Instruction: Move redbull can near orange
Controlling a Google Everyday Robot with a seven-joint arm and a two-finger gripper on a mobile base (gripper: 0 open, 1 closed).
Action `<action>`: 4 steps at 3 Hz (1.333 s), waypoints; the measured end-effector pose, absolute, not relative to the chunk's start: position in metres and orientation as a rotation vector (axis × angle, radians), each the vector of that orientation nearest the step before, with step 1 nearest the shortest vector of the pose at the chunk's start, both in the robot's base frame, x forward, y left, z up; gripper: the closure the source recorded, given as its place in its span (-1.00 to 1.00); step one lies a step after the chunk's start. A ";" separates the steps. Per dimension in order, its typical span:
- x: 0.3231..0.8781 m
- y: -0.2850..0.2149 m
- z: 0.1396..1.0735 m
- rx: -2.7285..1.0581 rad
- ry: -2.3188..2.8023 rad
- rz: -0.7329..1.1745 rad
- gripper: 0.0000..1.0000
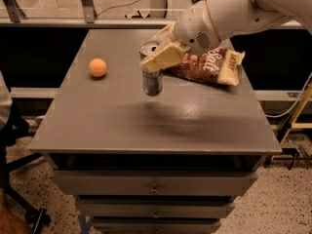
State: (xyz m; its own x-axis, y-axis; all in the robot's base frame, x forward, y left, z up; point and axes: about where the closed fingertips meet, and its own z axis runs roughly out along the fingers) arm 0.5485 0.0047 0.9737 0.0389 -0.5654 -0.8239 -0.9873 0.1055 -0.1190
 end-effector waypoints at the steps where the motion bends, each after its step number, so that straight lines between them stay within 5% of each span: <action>1: 0.588 0.046 0.954 -1.459 1.675 0.750 1.00; 4: 0.618 0.041 0.957 -1.320 1.778 0.717 1.00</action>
Offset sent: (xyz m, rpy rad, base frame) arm 0.0558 0.0640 -0.0384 0.0801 0.0874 -0.1065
